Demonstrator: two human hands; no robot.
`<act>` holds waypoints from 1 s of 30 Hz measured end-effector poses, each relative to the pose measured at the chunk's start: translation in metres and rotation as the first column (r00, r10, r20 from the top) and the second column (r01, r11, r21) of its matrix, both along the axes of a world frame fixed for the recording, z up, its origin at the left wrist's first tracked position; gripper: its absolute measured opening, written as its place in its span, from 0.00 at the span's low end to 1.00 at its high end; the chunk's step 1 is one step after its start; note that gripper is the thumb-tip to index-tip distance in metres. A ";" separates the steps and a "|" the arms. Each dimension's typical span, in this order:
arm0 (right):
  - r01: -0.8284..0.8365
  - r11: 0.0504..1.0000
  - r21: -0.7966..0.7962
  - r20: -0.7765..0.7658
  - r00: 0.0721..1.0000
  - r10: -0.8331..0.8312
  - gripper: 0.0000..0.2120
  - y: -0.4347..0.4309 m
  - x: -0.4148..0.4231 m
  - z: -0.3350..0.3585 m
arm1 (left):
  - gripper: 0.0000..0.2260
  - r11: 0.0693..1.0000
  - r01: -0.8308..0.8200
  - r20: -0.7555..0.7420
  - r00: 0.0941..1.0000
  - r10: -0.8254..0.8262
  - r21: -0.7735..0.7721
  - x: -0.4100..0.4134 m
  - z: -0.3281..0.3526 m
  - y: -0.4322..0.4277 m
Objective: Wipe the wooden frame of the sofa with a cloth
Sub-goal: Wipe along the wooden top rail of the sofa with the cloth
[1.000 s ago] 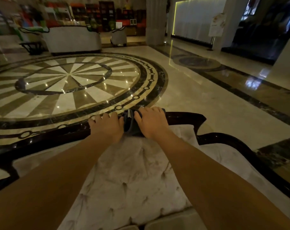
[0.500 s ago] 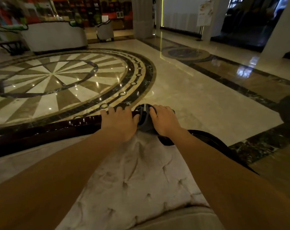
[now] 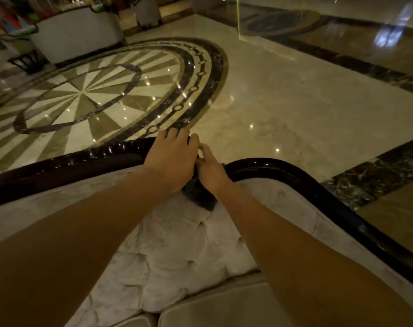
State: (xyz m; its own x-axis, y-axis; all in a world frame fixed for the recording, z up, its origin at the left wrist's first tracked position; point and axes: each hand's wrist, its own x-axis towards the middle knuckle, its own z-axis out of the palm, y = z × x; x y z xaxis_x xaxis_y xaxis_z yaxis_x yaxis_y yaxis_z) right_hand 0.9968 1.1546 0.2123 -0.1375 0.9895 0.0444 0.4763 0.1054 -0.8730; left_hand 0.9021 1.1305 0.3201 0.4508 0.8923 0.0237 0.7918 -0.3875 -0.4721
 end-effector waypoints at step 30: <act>0.462 0.887 -0.003 0.630 0.689 -0.357 0.19 -0.119 0.288 -0.125 | 0.20 0.995 -0.026 0.277 0.960 0.052 -0.098 0.195 -0.162 0.025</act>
